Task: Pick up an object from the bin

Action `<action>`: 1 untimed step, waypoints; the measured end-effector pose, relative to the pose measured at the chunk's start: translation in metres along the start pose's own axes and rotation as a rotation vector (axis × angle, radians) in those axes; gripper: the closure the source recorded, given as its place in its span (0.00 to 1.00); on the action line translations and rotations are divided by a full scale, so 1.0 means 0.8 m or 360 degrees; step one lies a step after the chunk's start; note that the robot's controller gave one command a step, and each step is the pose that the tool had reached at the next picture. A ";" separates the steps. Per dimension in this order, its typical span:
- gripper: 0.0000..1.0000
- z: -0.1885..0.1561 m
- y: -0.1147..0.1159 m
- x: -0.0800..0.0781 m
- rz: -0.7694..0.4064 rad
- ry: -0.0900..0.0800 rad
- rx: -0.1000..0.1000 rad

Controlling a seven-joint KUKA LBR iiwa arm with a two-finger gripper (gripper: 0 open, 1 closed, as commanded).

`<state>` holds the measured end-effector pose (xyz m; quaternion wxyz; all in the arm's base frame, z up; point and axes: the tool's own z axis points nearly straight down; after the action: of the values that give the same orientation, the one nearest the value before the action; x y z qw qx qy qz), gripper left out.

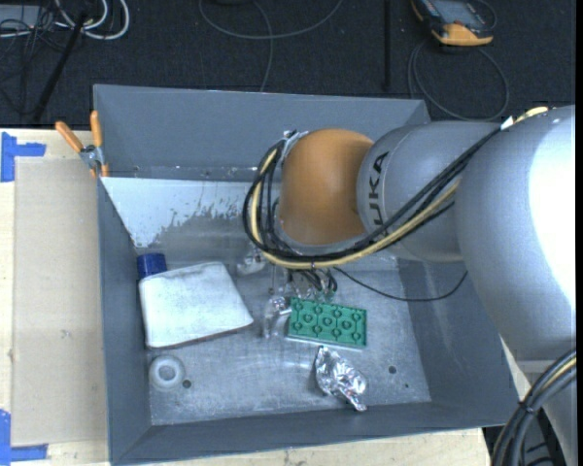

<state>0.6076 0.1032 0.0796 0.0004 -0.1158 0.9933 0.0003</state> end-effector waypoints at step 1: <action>0.00 0.005 0.113 0.019 -0.0412 -0.0002 0.0001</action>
Offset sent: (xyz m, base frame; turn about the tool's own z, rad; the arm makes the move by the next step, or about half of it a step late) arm -0.0359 0.0836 -0.0046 -0.2599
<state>0.5724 0.1878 0.0757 0.0010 -0.2430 0.9700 0.0002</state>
